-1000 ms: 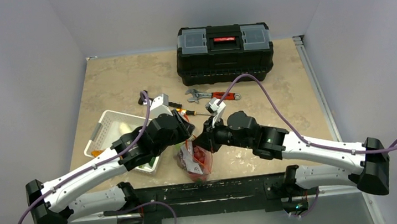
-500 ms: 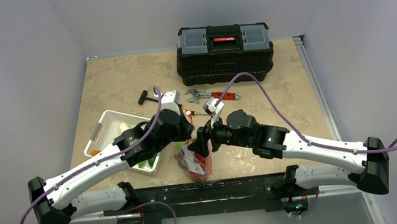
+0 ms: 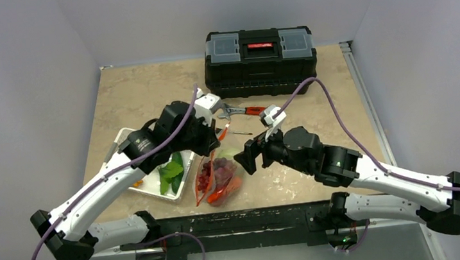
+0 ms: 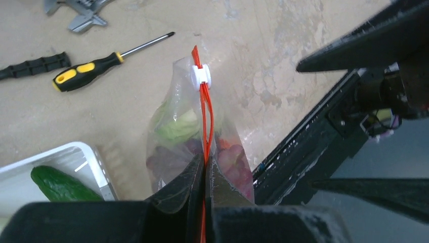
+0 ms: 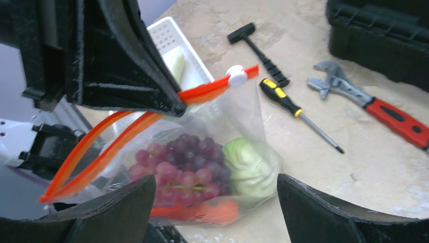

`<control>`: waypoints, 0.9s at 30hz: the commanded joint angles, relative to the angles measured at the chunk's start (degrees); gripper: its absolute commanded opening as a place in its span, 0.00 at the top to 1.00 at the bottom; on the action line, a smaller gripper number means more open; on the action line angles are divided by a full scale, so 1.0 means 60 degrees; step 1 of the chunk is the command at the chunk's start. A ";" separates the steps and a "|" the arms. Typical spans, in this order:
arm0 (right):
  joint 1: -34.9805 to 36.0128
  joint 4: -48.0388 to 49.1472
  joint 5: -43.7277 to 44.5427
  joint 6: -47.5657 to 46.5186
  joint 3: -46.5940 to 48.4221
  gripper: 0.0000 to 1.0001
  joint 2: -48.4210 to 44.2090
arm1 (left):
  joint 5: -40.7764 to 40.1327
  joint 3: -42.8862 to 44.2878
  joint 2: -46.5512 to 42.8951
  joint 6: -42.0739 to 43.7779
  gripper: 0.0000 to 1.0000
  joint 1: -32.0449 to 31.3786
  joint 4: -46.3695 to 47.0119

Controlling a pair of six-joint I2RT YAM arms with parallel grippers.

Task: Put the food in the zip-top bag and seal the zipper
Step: Zip the zipper food storage bag at the center of the board.

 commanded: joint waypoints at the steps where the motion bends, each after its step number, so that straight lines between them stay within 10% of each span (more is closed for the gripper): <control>1: 0.0033 -0.0154 0.1236 -0.0495 0.0320 0.09 -0.0149 | 0.2394 0.1465 0.0678 0.2626 1.00 0.0048 -0.1186; 7: -0.0612 0.1194 0.0523 -0.1228 -0.0428 0.16 0.0655 | 0.2992 0.1376 0.0854 0.4761 1.00 0.0086 -0.1506; 15: -0.2448 0.7509 -0.5349 -0.1741 -0.3758 0.13 -0.1205 | 0.3914 0.0817 0.0313 0.6104 1.00 0.0324 -0.1594; 27: -0.4785 0.9311 -1.1826 -0.1541 -0.2897 0.18 0.1824 | 0.5094 -0.0535 -0.0609 0.6087 1.00 0.0567 -0.0388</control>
